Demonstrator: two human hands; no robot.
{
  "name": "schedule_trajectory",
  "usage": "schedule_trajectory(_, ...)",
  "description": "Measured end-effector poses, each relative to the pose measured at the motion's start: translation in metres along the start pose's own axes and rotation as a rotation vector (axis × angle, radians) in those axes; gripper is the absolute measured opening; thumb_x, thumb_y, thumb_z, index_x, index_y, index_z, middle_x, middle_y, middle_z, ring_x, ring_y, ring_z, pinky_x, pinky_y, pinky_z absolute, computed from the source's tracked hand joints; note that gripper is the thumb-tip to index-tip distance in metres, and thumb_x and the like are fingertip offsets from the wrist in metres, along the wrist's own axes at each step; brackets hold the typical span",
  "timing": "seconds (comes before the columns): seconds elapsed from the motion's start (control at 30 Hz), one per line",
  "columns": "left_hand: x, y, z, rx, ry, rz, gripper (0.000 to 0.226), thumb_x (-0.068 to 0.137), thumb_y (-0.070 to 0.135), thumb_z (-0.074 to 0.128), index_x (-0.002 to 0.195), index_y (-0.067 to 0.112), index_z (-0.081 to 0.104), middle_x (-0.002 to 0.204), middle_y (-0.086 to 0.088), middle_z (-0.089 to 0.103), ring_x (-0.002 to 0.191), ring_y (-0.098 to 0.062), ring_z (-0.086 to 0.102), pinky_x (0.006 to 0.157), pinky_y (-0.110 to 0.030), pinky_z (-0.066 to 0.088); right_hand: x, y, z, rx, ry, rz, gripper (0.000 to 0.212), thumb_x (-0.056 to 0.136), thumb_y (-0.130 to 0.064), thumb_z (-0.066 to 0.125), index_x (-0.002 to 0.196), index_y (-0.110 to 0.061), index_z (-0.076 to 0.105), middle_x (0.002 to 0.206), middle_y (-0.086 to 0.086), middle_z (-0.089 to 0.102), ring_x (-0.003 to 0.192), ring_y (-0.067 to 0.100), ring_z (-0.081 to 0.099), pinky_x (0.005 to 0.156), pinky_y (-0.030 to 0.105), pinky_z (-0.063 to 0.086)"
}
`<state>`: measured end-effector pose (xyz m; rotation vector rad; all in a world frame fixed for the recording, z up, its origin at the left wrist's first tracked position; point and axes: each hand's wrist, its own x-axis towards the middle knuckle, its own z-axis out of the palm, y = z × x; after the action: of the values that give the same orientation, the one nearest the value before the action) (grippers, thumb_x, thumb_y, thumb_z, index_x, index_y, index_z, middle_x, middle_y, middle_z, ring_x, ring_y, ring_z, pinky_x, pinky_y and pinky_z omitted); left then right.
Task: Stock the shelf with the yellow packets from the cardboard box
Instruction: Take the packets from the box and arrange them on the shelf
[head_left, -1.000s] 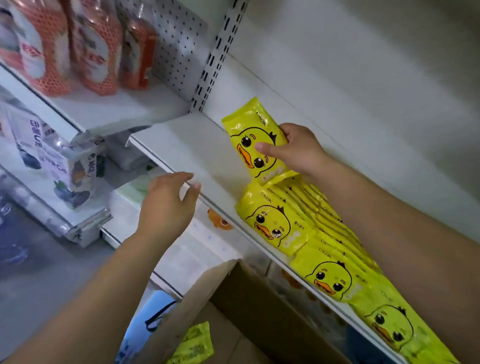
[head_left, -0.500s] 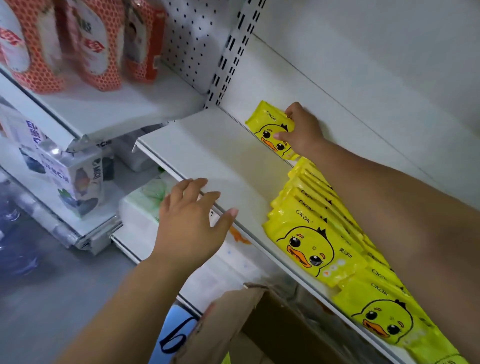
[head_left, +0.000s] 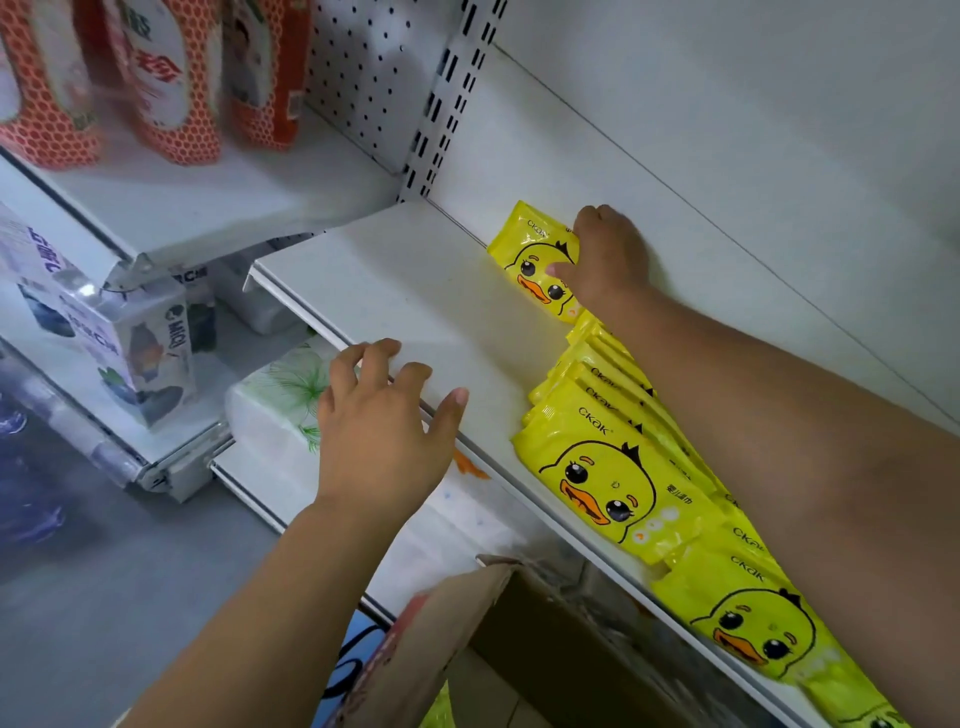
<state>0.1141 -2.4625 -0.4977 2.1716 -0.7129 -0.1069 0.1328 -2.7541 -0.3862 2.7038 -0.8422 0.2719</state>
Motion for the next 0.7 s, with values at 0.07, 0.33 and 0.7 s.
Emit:
schedule_trajectory(0.07, 0.0, -0.002, -0.001, 0.001, -0.01, 0.002, 0.062, 0.093, 0.063, 0.038, 0.124, 0.02, 0.071, 0.151, -0.004, 0.047, 0.146, -0.031, 0.026, 0.109, -0.056, 0.034, -0.004, 0.0, -0.005, 0.067, -0.033, 0.045, 0.06, 0.084, -0.043, 0.076, 0.123, -0.004, 0.054, 0.126, 0.016, 0.056, 0.119, 0.036, 0.052, 0.095, 0.042, 0.041)
schedule_trajectory(0.33, -0.029, 0.004, -0.004, -0.1, 0.025, 0.115, 0.057, 0.095, 0.056, 0.044, 0.111, 0.011, 0.075, 0.138, -0.008, 0.061, 0.133, -0.031, 0.048, 0.104, -0.051, 0.042, -0.11, -0.005, -0.058, 0.561, 0.027, 0.142, 0.049, 0.086, -0.039, 0.075, 0.122, -0.01, 0.059, 0.126, 0.008, 0.056, 0.117, 0.024, 0.055, 0.089, 0.026, 0.038)
schedule_trajectory(0.7, -0.163, 0.0, 0.013, 0.124, -0.52, -0.109, 0.072, 0.099, 0.066, 0.043, 0.145, 0.011, 0.046, 0.148, -0.017, 0.051, 0.136, -0.039, 0.047, 0.109, -0.049, 0.04, -0.431, -0.003, -0.051, 0.772, -0.045, 0.079, 0.024, 0.09, -0.026, 0.071, 0.111, -0.014, 0.066, 0.11, 0.0, 0.065, 0.106, 0.014, 0.059, 0.093, 0.026, 0.044)
